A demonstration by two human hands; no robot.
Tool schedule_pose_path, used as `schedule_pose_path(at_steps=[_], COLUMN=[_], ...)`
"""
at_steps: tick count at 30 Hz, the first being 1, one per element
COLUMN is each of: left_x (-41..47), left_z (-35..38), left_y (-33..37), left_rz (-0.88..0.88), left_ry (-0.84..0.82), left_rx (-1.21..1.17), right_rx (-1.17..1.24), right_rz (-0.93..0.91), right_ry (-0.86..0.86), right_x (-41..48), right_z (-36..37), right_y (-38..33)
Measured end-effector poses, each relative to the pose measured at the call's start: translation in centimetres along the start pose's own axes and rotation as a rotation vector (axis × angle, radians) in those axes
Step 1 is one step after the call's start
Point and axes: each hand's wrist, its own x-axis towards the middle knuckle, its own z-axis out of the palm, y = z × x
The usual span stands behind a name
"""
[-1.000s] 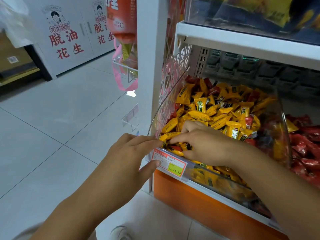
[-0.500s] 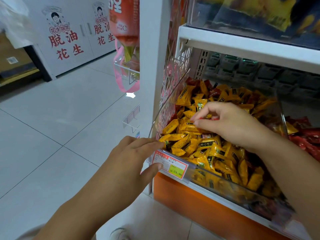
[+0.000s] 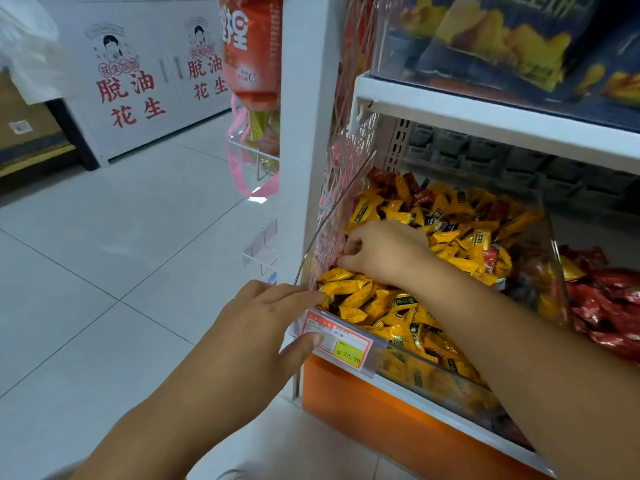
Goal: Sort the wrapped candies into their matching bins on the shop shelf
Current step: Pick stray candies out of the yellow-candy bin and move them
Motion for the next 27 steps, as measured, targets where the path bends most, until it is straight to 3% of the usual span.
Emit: schedule_pose_path(at_steps=[3,7,10,13,17,20,23,27], left_x=[-0.4,-0.6,-0.7,-0.7,-0.7,-0.6,-0.5,-0.2], left_z=[0.1,0.1,0.0,-0.1,-0.2,-0.2,-0.2,-0.2], left_y=[-0.2,-0.4,-0.4,-0.3,-0.2,-0.1,-0.2,-0.2], left_rz=[0.006,0.013,0.019,0.022,0.013,0.009,0.009,0.024], left_ry=[-0.002,-0.008,-0.014,-0.018,-0.015,-0.023,-0.030,-0.016], left_rx=[-0.007,-0.014,0.004,0.006,0.007,0.013,0.019,0.029], right_rx=[0.223,0.698,0.823,0.701,0.220,0.035,0.046,0.325], right_rz=[-0.031,-0.031,-0.088,-0.129,-0.098,-0.057,-0.051,0.001], right_ry=[0.049,0.090,0.061,0.036,0.053,0.044,0.082,0.122], right_x=[-1.3,-2.9,-4.1,-4.0,-1.7,0.1,0.0,-1.7], right_z=[0.6,0.0,-0.5,-0.4,-0.5,0.2,1.5,1.4], right_y=[1.5,2.3,2.4,2.3,0.9,-0.5,-0.7,1.0])
